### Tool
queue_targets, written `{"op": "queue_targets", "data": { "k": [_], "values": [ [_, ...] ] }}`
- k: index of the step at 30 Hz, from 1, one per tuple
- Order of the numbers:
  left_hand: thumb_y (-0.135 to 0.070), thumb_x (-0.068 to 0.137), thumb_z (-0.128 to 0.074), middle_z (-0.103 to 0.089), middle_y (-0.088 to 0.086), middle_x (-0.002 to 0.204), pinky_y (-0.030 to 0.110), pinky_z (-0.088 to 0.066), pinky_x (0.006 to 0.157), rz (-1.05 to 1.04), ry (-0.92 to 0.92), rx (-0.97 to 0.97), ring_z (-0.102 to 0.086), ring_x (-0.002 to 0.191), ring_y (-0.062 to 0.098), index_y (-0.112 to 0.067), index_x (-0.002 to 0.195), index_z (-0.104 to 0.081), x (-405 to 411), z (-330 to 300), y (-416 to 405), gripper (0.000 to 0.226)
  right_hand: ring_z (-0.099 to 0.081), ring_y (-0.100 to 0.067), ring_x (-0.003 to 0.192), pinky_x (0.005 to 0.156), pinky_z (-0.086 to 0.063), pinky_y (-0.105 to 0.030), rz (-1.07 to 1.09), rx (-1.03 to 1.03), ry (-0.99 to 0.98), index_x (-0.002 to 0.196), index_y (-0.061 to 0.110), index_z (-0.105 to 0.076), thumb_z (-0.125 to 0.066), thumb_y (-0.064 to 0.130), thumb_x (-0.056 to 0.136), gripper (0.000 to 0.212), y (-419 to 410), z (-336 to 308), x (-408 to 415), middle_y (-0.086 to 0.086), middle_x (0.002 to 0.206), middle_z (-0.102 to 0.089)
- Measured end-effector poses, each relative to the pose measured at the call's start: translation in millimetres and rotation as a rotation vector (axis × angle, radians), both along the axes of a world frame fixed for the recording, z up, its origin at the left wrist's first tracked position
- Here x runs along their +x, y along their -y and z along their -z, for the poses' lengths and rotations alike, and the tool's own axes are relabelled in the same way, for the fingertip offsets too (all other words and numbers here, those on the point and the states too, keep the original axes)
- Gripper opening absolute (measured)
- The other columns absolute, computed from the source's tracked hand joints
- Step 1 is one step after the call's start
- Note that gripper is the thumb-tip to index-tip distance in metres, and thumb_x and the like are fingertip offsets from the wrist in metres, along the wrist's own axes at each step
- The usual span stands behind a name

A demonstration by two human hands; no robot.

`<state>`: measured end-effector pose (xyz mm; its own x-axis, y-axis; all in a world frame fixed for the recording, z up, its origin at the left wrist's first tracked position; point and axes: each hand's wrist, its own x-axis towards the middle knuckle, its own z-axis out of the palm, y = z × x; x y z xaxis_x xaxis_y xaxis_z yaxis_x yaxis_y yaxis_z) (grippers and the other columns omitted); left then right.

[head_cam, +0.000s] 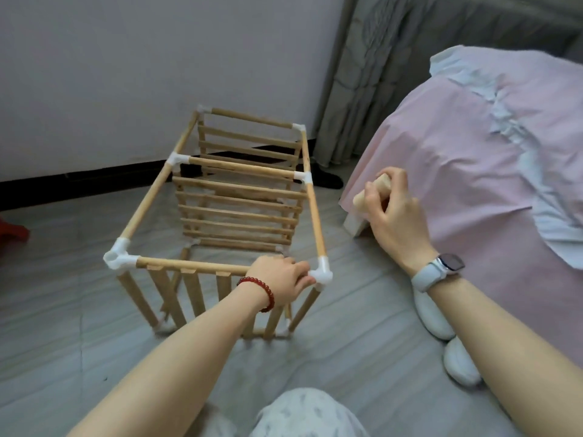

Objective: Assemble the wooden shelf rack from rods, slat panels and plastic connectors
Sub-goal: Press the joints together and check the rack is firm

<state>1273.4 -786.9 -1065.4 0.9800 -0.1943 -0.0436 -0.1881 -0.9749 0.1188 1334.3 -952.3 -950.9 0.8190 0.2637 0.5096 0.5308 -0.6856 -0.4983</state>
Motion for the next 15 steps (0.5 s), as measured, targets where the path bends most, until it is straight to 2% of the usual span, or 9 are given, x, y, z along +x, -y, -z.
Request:
{"op": "queue_targets", "data": {
  "k": [2, 3, 6, 7, 9, 11, 12, 13, 15],
  "values": [
    [-0.049, 0.097, -0.025, -0.05, -0.004, 0.086, 0.029, -0.039, 0.064, -0.001, 0.02, -0.028, -0.055, 0.082, 0.018, -0.025, 0.099, -0.047, -1, 0, 0, 0.032, -0.043, -0.014, 0.054, 0.05, -0.031, -0.022, -0.011, 0.064, 0.05, 0.112, 0.002, -0.044, -0.047, 0.023, 0.097, 0.026, -4, 10, -7, 0.009, 0.067, -0.047],
    [-0.049, 0.097, -0.025, -0.047, -0.005, 0.085, 0.029, -0.038, 0.063, 0.002, 0.02, -0.034, -0.054, 0.08, 0.017, -0.025, 0.098, -0.046, -1, -1, 1, 0.032, -0.048, -0.015, 0.052, 0.048, -0.032, -0.019, -0.031, -0.008, 0.008, 0.109, 0.005, -0.043, -0.046, 0.024, 0.097, 0.023, -6, 21, -12, 0.008, 0.065, -0.048],
    [-0.048, 0.098, -0.025, -0.046, -0.005, 0.084, 0.03, -0.036, 0.062, -0.007, 0.02, -0.046, -0.052, 0.078, 0.017, -0.026, 0.09, -0.038, -2, -1, 0, 0.026, -0.059, -0.03, 0.062, 0.047, -0.033, -0.028, -0.104, -0.484, -0.143, 0.1, 0.014, -0.036, -0.039, 0.031, 0.098, 0.017, -9, 46, -16, 0.0, 0.065, -0.052],
    [-0.048, 0.098, -0.026, -0.046, -0.005, 0.083, 0.03, -0.035, 0.061, -0.005, 0.017, -0.04, -0.051, 0.077, 0.017, -0.027, 0.089, -0.036, -2, 0, -1, 0.025, -0.057, -0.027, 0.059, 0.045, -0.031, -0.024, -0.109, -0.452, -0.104, 0.098, 0.016, -0.034, -0.039, 0.03, 0.099, 0.015, -10, 42, -13, 0.002, 0.063, -0.049],
    [-0.048, 0.098, -0.026, -0.048, -0.005, 0.083, 0.029, -0.033, 0.06, -0.003, 0.007, -0.039, -0.051, 0.075, 0.016, -0.026, 0.088, -0.036, -3, 0, -1, 0.025, -0.049, -0.009, 0.05, 0.043, -0.033, -0.012, -0.093, -0.108, 0.031, 0.1, 0.014, -0.038, -0.043, 0.025, 0.098, 0.013, -16, 14, -11, 0.004, 0.063, -0.045],
    [-0.048, 0.098, -0.026, -0.05, -0.004, 0.084, 0.029, -0.033, 0.059, 0.0, 0.005, -0.04, -0.049, 0.073, 0.015, -0.026, 0.088, -0.035, -3, -1, -1, 0.026, -0.043, -0.006, 0.048, 0.049, -0.033, 0.001, -0.034, 0.211, 0.247, 0.106, 0.0, -0.045, -0.045, 0.022, 0.097, 0.023, -19, 2, -13, 0.003, 0.071, -0.046],
    [-0.048, 0.098, -0.026, -0.052, -0.003, 0.085, 0.029, -0.032, 0.059, -0.003, 0.0, -0.035, -0.05, 0.074, 0.016, -0.026, 0.087, -0.035, -3, 0, -3, 0.026, -0.041, -0.007, 0.051, 0.051, -0.034, 0.001, -0.03, 0.255, 0.279, 0.107, -0.003, -0.046, -0.044, 0.024, 0.096, 0.029, -21, 11, -17, 0.002, 0.074, -0.047],
    [-0.049, 0.097, -0.026, -0.055, -0.002, 0.088, 0.029, -0.032, 0.059, -0.007, 0.001, -0.035, -0.053, 0.076, 0.016, -0.026, 0.087, -0.035, -2, 1, -3, 0.026, -0.044, -0.007, 0.052, 0.052, -0.038, -0.004, -0.013, 0.191, 0.232, 0.107, -0.002, -0.048, -0.041, 0.029, 0.095, 0.034, -22, 27, -25, 0.001, 0.073, -0.047],
    [-0.049, 0.097, -0.026, -0.058, -0.001, 0.091, 0.029, -0.034, 0.06, -0.007, 0.003, -0.028, -0.057, 0.082, 0.018, -0.026, 0.087, -0.036, 0, 3, -2, 0.027, -0.059, -0.025, 0.06, 0.047, -0.034, -0.026, -0.012, -0.223, -0.026, 0.111, 0.006, -0.047, -0.035, 0.04, 0.094, 0.04, -19, 79, -42, 0.001, 0.067, -0.049]
  ]
}}
